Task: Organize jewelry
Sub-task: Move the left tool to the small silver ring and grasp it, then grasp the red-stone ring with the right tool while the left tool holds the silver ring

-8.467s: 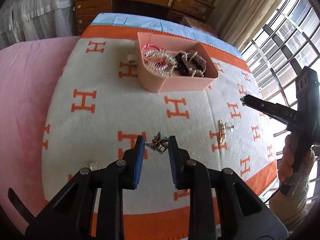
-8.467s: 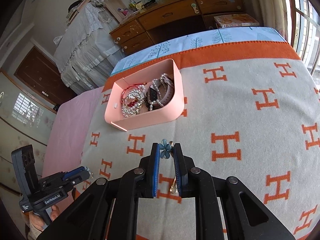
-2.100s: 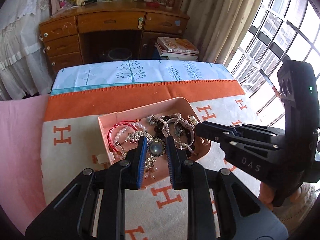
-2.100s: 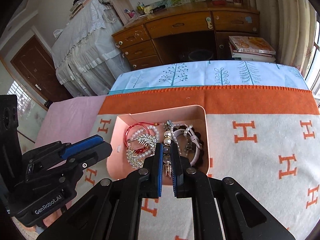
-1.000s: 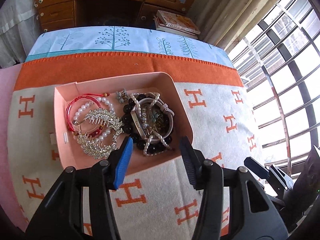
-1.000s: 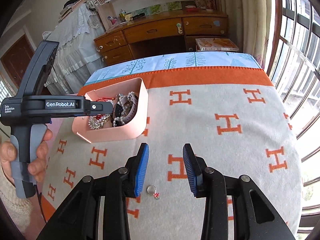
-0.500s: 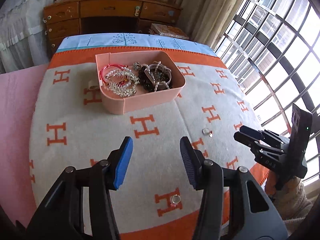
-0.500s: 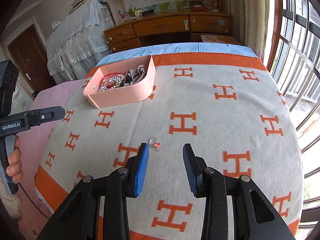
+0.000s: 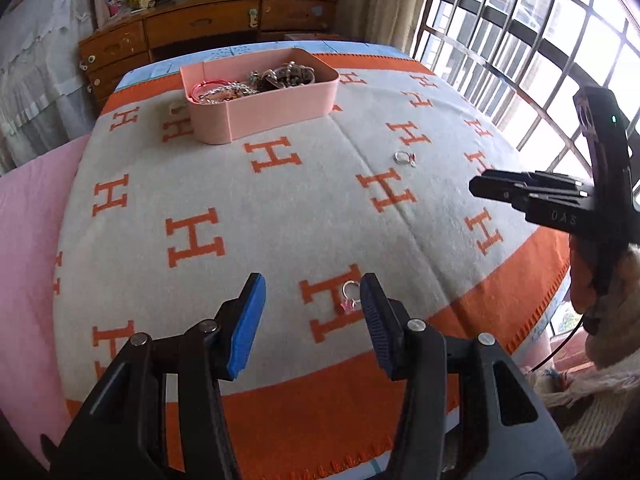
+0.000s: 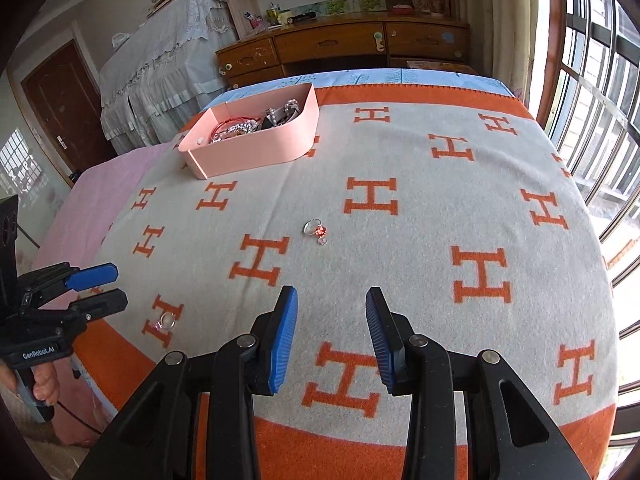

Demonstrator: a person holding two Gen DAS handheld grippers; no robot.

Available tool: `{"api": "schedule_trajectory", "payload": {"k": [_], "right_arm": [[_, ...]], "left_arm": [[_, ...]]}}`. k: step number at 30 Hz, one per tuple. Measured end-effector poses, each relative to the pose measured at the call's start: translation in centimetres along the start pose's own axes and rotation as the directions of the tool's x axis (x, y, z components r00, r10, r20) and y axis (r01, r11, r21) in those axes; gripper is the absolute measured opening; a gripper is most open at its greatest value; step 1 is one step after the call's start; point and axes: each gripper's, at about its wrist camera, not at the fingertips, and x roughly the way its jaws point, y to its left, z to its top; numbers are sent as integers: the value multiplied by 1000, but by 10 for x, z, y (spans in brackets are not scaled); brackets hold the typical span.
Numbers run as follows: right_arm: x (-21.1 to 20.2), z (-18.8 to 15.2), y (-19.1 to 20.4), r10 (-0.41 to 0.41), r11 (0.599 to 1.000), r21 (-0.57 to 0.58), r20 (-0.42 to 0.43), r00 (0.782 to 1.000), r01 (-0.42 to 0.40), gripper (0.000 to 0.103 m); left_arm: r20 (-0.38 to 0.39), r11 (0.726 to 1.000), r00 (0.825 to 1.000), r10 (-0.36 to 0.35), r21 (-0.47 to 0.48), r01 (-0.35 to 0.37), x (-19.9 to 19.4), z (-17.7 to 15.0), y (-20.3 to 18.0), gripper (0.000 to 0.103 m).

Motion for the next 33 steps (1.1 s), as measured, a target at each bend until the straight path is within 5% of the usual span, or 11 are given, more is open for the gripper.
{"api": "schedule_trajectory", "payload": {"k": [9,15,21,28,33], "right_arm": [[16,-15,10,17,999,-29,-30,999,-18,36],[22,-16,12,22,999,-36,-35,999,-23,36],[32,-15,13,24,999,-44,-43,999,-26,36],[39,-8,12,23,998,-64,-39,999,-26,36],[45,6,10,4,996,-94,-38,999,-7,36]], "left_arm": [[-27,995,1000,-3,101,6,23,-15,-24,46],[-38,993,999,-15,113,20,33,-12,-24,25],[-18,987,1000,1,160,2,37,-10,-29,25],[-9,971,1000,15,239,-13,38,-12,-43,8],[-1,981,1000,1,193,-1,38,-9,-38,8]]}}
